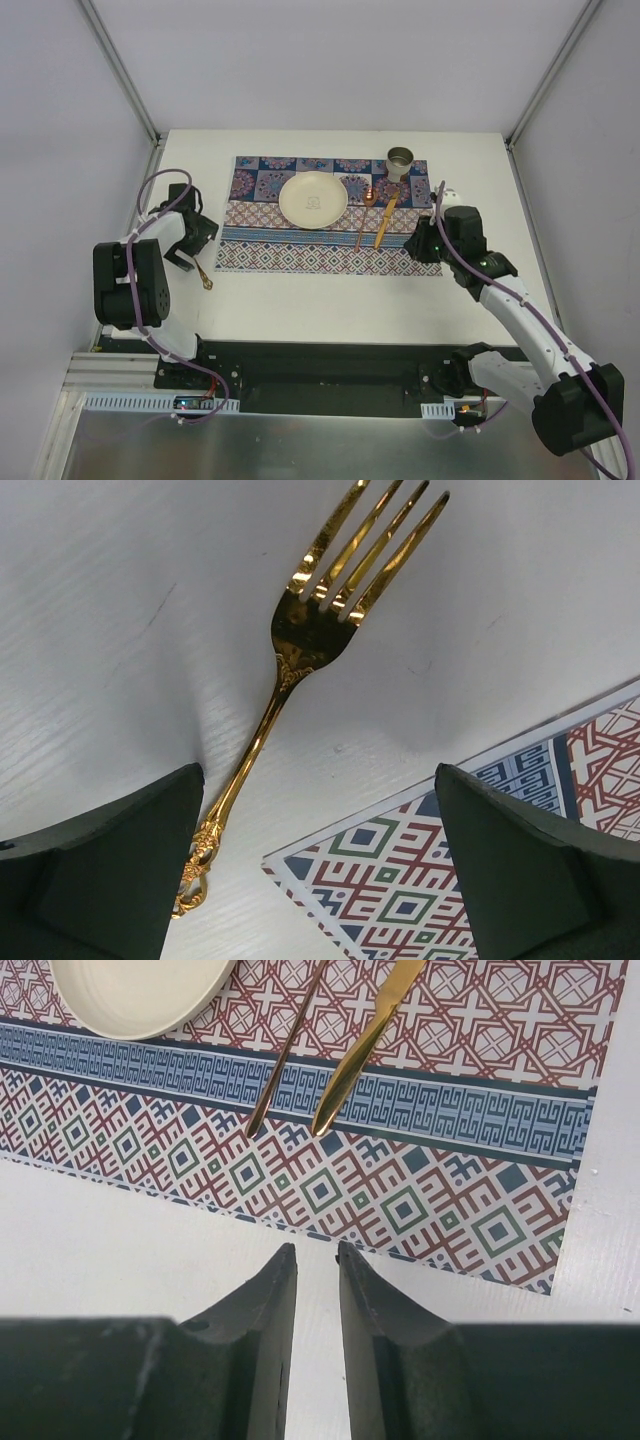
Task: Set the dinner table for one person
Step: Pick up the fork at the center of the board.
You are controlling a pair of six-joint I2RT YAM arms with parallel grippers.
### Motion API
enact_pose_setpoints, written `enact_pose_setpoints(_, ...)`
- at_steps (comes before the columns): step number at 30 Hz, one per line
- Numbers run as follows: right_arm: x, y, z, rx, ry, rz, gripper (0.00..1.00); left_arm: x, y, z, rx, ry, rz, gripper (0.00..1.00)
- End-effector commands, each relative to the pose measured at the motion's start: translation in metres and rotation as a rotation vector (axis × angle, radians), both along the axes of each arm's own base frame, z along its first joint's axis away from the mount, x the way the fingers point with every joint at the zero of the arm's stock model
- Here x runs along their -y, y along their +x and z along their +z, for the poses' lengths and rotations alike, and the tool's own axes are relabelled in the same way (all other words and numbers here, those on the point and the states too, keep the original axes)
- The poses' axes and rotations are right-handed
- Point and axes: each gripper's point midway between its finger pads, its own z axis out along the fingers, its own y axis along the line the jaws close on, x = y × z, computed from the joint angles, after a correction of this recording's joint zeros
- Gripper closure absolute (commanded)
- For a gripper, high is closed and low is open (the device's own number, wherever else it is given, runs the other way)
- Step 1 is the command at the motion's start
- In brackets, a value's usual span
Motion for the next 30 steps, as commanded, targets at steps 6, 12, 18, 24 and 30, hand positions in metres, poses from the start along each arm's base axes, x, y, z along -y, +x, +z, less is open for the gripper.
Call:
enact_pose_setpoints(6, 0.001, 0.001, 0.021, 0.041, 0.019, 0.019, 0.75, 0.003, 0.011, -0.004, -0.002, -0.055, -0.037, 0.01)
enact_pose_setpoints(12, 0.007, 0.003, 0.019, 0.03, 0.009, -0.006, 0.76, -0.003, 0.014, -0.006, -0.002, -0.074, -0.016, 0.01)
enact_pose_setpoints(18, 0.006, 0.005, 0.022, 0.028, 0.014, 0.0, 0.78, -0.009, 0.011, -0.005, -0.002, -0.075, -0.001, 0.02)
enact_pose_setpoints(24, 0.007, 0.004, 0.023, 0.032, -0.006, 0.013, 0.79, -0.013, 0.006, -0.003, -0.003, -0.058, -0.018, 0.15)
enact_pose_setpoints(30, 0.011, 0.004, 0.026, 0.04, 0.0, -0.003, 0.8, -0.011, 0.006, -0.006, -0.017, -0.079, -0.05, 0.37)
